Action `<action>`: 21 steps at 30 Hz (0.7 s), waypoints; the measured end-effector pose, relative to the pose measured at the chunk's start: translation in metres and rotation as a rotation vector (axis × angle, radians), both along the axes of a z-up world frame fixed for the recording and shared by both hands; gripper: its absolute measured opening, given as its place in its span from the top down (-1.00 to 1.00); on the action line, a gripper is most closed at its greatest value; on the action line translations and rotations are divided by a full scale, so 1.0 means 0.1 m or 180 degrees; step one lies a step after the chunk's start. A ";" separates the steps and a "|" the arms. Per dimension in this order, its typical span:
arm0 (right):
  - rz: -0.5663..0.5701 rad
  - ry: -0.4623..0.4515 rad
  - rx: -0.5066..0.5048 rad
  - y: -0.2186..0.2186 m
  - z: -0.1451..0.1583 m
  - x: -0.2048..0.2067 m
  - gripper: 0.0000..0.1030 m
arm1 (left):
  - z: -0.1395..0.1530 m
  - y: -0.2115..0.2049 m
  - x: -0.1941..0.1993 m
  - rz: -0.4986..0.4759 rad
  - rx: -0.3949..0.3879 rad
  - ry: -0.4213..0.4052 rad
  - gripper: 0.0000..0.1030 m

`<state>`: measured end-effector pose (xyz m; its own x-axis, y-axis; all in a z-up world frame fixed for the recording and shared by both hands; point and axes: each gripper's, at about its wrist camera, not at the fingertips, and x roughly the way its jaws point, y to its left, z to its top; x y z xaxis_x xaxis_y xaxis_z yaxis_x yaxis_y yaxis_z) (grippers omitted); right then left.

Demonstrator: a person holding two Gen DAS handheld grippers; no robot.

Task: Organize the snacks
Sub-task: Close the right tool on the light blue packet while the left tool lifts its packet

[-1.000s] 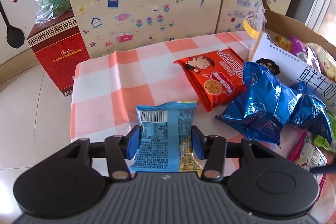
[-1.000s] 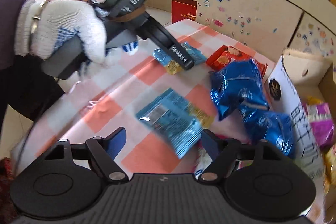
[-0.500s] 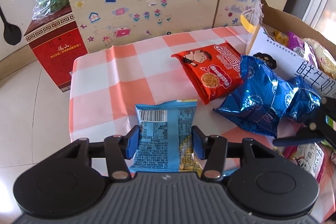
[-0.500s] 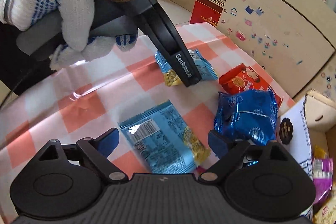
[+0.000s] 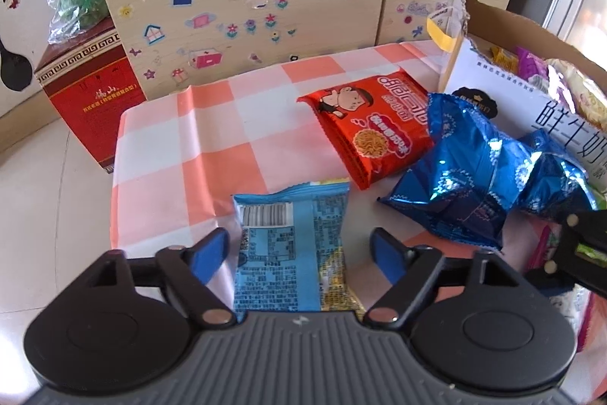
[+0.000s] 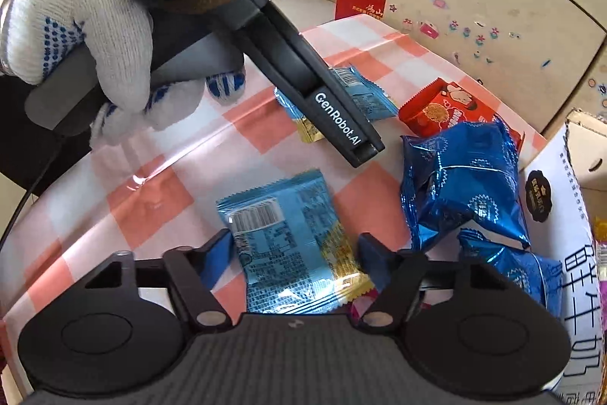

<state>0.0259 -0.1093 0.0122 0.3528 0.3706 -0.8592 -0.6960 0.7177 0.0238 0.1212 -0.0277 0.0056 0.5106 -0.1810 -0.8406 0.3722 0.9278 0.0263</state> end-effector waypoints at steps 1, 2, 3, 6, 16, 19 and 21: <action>-0.0035 0.0002 -0.0001 -0.01 -0.01 0.01 -0.36 | -0.03 0.00 0.01 0.0037 0.0049 0.0051 -1.00; -0.0076 0.0003 -0.0004 -0.02 -0.01 0.01 -0.36 | -0.05 0.04 0.02 0.0046 -0.0045 0.0105 -1.00; -0.0110 0.0002 0.0000 -0.03 -0.01 0.02 -0.35 | -0.06 0.05 0.02 0.0071 -0.0084 0.0120 -1.00; -0.0252 -0.0003 0.0032 -0.09 0.03 0.04 -0.34 | -0.06 0.04 0.01 0.0018 -0.0053 0.0111 -1.00; -0.0673 -0.0131 0.0183 -0.36 0.34 -0.07 -0.34 | -0.06 0.03 0.01 0.0048 -0.0039 0.0113 -1.00; -0.0863 -0.0160 0.0284 -0.45 0.42 -0.07 -0.34 | -0.06 0.01 -0.02 0.0042 -0.0005 0.0055 -0.99; -0.0985 -0.0169 0.0363 -0.51 0.46 -0.02 -0.32 | -0.04 -0.01 -0.04 -0.0015 0.0021 0.0001 -0.86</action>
